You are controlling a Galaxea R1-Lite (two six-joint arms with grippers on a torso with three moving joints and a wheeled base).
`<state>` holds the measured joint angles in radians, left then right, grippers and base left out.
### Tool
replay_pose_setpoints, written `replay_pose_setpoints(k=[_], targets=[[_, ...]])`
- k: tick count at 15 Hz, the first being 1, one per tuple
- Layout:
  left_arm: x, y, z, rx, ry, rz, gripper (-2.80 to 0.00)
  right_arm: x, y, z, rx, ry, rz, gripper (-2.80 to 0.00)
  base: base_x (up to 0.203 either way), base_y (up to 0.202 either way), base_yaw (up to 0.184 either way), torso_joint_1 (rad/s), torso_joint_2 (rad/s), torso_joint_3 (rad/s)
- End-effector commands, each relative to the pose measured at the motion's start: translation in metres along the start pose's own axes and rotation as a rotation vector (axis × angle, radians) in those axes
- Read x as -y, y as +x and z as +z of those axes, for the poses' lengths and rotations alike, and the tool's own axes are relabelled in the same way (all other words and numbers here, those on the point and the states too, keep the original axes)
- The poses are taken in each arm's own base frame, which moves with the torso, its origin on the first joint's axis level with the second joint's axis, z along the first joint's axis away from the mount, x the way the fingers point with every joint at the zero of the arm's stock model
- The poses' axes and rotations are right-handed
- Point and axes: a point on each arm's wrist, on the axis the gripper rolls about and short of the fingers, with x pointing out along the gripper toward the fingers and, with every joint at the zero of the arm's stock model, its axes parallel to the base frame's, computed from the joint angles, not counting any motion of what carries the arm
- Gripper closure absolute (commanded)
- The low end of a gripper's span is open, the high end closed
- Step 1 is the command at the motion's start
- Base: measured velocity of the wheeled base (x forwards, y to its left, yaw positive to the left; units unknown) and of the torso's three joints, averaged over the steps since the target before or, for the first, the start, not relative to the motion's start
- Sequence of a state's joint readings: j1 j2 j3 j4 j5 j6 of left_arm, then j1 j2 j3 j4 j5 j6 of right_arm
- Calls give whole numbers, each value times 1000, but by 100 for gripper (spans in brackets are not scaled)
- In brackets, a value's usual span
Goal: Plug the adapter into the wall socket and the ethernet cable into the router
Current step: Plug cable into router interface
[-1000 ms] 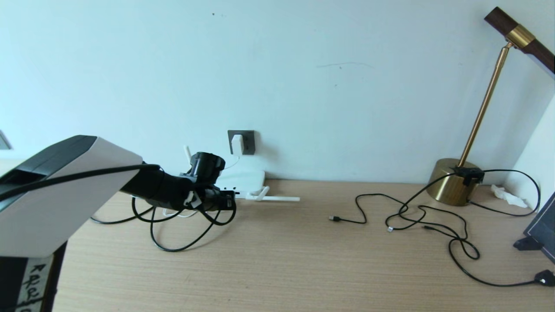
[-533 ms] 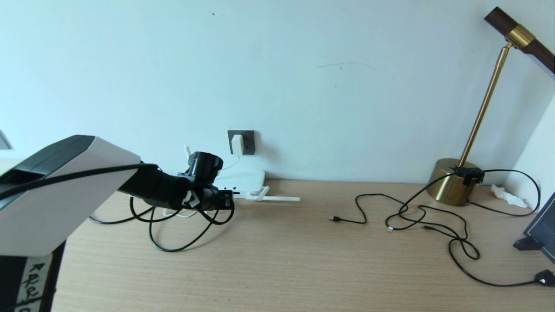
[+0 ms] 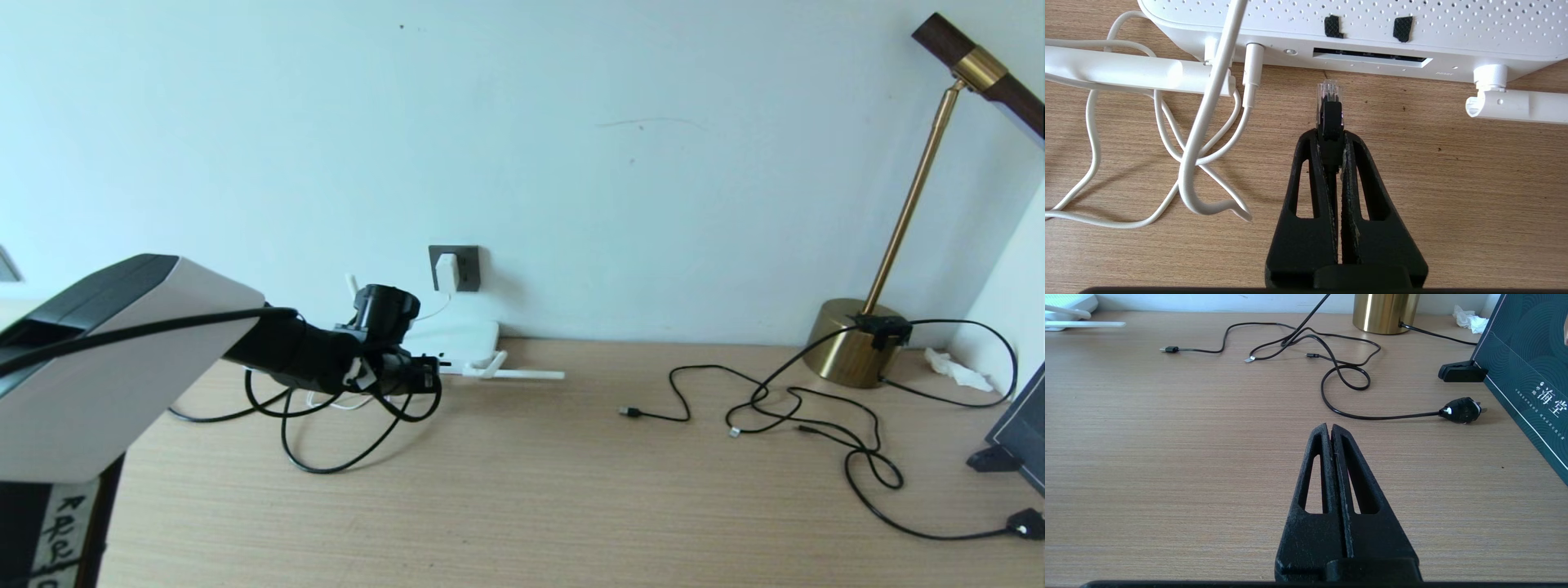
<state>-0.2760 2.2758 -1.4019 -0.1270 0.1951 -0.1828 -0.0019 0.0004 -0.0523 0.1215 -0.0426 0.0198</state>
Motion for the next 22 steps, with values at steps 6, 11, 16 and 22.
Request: replay_pose_setpoints(k=[6, 11, 16, 22], targets=[[1, 5, 1, -3, -1, 2, 0, 0, 0, 0, -2, 0, -2, 0, 0, 0, 0, 0, 0, 0], [2, 9, 1, -1, -1, 1, 0, 0, 0, 0, -3, 0, 0, 0, 0, 0, 0, 0, 0, 0], [2, 6, 3, 6, -2, 0, 0, 0, 0, 0, -3, 0, 0, 0, 0, 0, 0, 0, 0, 0], [2, 8, 3, 2, -1, 1, 0, 0, 0, 0, -2, 0, -1, 0, 0, 0, 0, 0, 0, 0]])
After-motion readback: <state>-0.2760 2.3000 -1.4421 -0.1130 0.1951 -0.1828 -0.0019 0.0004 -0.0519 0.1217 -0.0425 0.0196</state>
